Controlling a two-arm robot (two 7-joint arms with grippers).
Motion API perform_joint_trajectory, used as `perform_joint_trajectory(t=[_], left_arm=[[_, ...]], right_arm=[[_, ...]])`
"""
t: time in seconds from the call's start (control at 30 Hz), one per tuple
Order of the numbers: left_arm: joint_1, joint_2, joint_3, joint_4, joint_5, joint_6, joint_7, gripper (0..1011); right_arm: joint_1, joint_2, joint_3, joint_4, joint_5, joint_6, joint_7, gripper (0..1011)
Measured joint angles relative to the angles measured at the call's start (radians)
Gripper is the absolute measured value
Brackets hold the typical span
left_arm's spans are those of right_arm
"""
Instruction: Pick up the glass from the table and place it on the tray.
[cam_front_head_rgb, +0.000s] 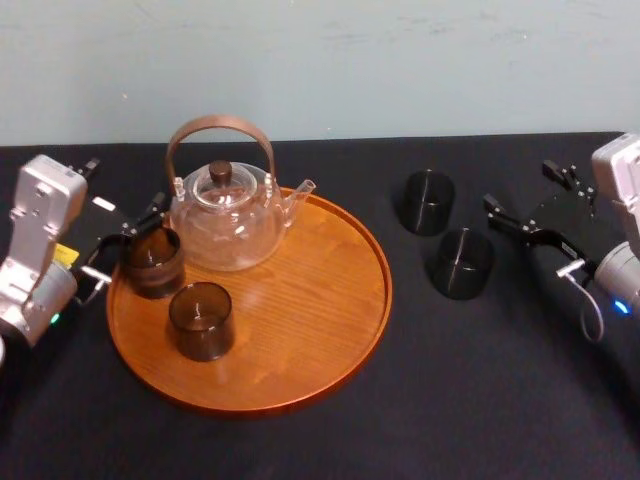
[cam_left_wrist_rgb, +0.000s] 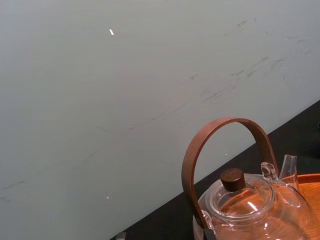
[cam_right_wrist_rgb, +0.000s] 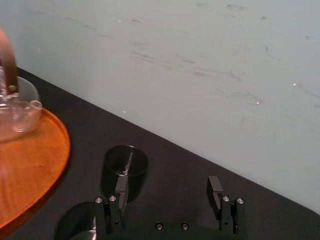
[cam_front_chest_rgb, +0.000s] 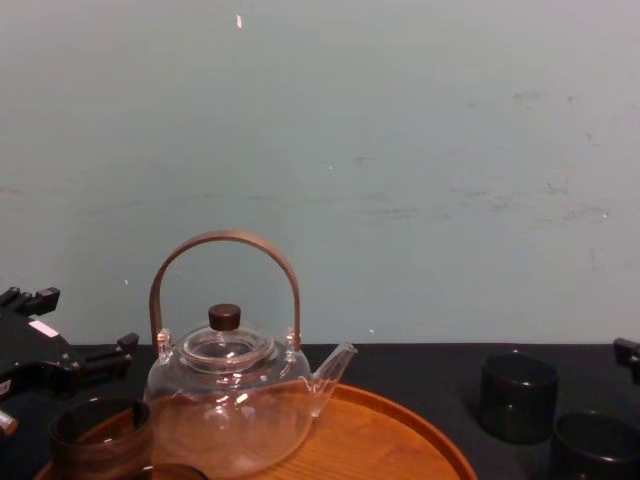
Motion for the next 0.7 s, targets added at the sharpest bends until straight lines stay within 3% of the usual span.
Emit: perform_joint_trajectory(t=[0.33,0.7], left_arm=[[0.0,0.0,0.0,0.0,0.0,0.0,0.0,1001],[0.0,0.0,0.0,0.0,0.0,0.0,0.0,1002]], right_arm=[[-0.083,0.063,0.062,-0.099,0.08,0.062,0.107,1002],[-0.161,0.133,0.095,-0.171,0.116,0.096,0.227,1002]])
